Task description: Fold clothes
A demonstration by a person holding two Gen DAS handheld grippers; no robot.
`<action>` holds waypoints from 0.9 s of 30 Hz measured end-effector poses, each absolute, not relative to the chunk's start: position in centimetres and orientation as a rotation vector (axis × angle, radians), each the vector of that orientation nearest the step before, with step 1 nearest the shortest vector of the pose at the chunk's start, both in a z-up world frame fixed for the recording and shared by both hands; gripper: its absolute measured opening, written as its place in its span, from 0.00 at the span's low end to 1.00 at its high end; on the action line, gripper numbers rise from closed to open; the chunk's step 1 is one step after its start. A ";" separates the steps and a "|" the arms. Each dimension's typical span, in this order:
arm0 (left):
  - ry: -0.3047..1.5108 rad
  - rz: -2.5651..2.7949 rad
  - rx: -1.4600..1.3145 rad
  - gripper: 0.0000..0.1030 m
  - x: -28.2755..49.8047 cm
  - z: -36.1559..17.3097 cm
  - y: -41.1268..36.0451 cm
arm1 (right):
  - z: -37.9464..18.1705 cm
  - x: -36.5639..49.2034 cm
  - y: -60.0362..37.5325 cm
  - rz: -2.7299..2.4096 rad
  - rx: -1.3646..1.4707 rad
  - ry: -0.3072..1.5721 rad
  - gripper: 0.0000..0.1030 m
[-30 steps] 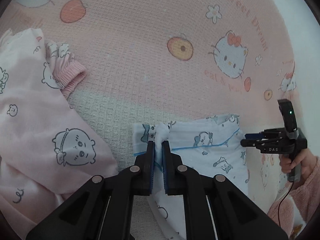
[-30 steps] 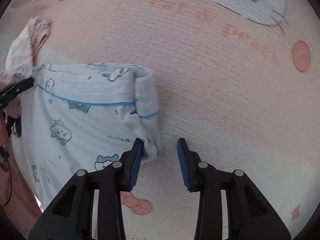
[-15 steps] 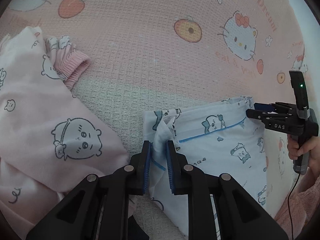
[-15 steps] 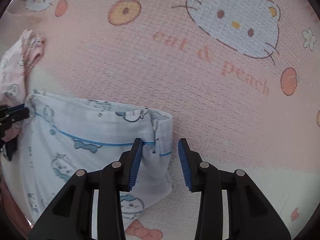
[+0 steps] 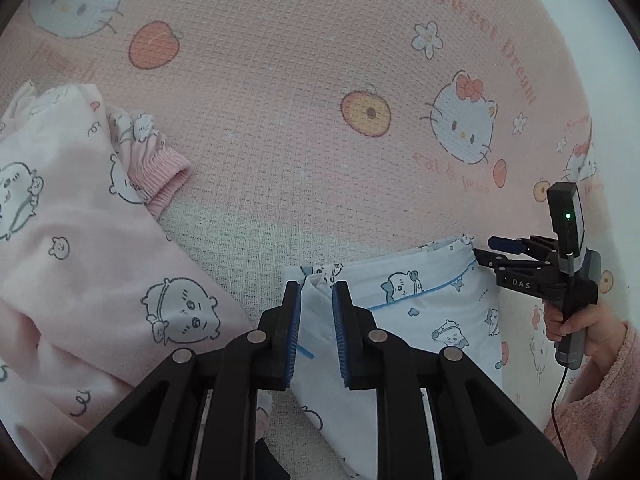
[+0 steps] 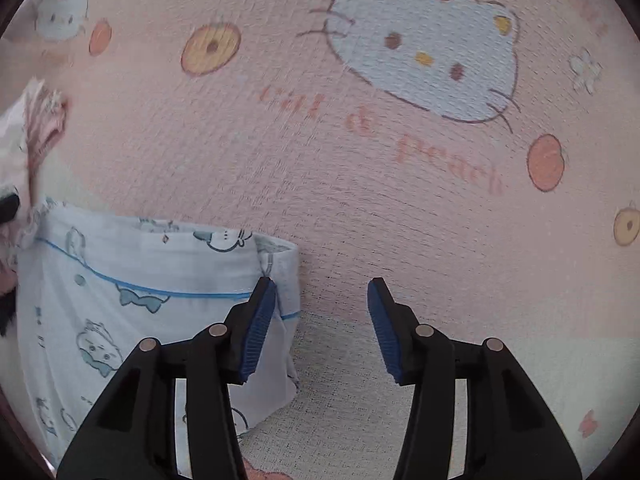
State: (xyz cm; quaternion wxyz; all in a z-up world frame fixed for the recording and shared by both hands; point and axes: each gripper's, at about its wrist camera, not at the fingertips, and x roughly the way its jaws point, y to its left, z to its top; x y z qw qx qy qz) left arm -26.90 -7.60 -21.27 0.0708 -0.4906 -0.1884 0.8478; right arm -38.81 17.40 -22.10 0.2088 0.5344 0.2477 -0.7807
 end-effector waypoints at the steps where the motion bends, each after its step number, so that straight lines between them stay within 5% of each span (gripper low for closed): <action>1: -0.558 2.542 -1.498 0.17 -27.0 -21.6 -7.5 | -22.4 -39.2 17.2 -2.178 1.493 0.690 0.48; 4: -0.506 2.534 -1.542 0.17 -27.0 -22.1 -7.1 | -22.4 -40.6 17.9 -2.208 1.515 0.616 0.56; 9: -0.499 2.462 -1.608 0.19 -25.5 -22.6 -7.5 | -20.0 -40.5 19.2 -2.324 1.452 0.527 0.56; 14: -0.424 2.475 -1.531 0.46 -25.3 -21.7 -6.1 | -20.0 -39.1 17.0 -2.183 1.373 0.624 0.56; 16: -0.363 2.490 -1.547 0.47 -25.6 -22.1 -5.3 | -21.9 -37.0 16.4 -2.179 1.376 0.752 0.55; 18: -0.263 2.518 -1.575 0.35 -26.0 -22.9 -4.5 | -22.0 -37.2 16.9 -2.192 1.376 0.706 0.47; 19: -0.210 2.534 -1.592 0.07 -26.4 -23.3 -4.1 | -21.8 -37.5 17.4 -2.190 1.393 0.663 0.39; 21: -0.221 2.557 -1.583 0.07 -26.7 -23.5 -4.0 | -21.4 -37.6 18.1 -2.179 1.406 0.609 0.30; 22: -0.244 2.560 -1.568 0.07 -26.6 -23.3 -4.0 | -21.1 -37.6 18.4 -2.172 1.408 0.589 0.17; 27: -0.274 2.555 -1.565 0.07 -26.7 -22.9 -4.4 | -19.4 -38.6 20.7 -2.163 1.424 0.370 0.15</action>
